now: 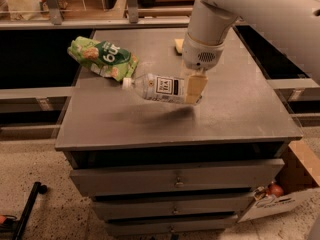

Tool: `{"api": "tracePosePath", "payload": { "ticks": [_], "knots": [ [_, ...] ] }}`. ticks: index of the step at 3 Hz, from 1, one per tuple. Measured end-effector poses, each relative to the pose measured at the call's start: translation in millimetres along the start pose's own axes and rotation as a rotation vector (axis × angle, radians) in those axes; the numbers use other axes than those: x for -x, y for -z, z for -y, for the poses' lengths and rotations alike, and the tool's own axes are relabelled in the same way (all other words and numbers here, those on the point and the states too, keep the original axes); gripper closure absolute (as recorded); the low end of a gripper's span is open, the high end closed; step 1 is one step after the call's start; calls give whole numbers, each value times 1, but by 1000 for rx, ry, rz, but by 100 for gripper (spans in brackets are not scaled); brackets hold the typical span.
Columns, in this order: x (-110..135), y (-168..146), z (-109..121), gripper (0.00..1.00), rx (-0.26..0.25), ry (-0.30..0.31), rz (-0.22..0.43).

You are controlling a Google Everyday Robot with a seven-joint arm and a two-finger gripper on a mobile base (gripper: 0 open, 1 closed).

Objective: Knock blue plastic bottle over

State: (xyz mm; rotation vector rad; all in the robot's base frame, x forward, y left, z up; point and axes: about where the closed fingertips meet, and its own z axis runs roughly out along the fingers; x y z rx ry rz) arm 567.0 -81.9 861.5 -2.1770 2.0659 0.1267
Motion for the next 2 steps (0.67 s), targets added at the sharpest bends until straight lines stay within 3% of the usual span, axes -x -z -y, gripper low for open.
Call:
{"api": "tracePosePath", "payload": {
  "ticks": [1, 2],
  "knots": [
    [-1, -2, -1, 100, 2, 15, -36],
    [-2, -3, -2, 83, 6, 19, -94]
  ]
}}
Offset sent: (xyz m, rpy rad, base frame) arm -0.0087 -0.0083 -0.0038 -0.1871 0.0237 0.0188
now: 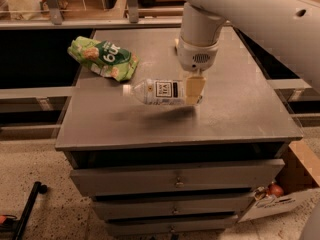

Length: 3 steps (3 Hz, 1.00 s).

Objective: Knock blue plastic bottle over

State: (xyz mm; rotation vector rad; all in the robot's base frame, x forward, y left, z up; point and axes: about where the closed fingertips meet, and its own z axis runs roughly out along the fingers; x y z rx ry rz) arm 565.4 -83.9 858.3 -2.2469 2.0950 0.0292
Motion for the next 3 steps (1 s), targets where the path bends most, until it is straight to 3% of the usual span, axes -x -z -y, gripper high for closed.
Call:
{"api": "tracePosePath", "payload": {
  "ticks": [1, 3],
  "knots": [
    [6, -6, -2, 59, 22, 10, -63],
    [9, -6, 4, 12, -7, 11, -47]
  ]
}}
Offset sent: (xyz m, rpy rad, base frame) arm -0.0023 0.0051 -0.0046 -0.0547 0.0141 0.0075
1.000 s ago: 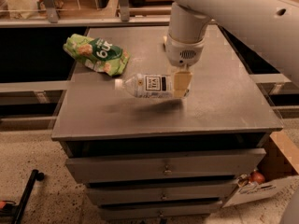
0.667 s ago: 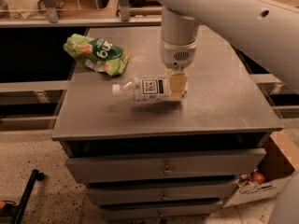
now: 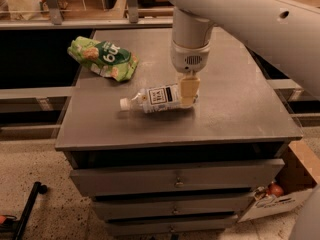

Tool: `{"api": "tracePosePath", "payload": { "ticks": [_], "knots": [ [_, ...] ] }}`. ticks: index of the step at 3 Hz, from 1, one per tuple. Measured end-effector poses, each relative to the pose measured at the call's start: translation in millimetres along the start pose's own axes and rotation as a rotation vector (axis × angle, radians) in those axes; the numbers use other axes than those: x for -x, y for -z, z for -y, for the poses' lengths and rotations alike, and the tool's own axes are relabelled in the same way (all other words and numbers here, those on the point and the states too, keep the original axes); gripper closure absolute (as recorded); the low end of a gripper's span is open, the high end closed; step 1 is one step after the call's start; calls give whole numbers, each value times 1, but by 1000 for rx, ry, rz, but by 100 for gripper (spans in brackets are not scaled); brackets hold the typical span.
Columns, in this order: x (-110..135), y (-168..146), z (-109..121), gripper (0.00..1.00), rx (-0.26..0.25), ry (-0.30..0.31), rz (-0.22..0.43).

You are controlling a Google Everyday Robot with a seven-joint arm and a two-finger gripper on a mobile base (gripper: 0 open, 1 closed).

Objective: Knock blue plastic bottle over

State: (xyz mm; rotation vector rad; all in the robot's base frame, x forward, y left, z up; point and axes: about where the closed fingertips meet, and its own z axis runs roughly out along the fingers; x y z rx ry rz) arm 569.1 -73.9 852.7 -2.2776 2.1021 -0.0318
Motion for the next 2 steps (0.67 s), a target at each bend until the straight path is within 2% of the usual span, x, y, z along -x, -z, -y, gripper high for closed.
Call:
{"api": "tracePosePath", "payload": {
  "ticks": [1, 2],
  "knots": [
    [1, 0, 2, 0, -11, 0, 5],
    [1, 0, 2, 0, -11, 0, 5]
  ]
}}
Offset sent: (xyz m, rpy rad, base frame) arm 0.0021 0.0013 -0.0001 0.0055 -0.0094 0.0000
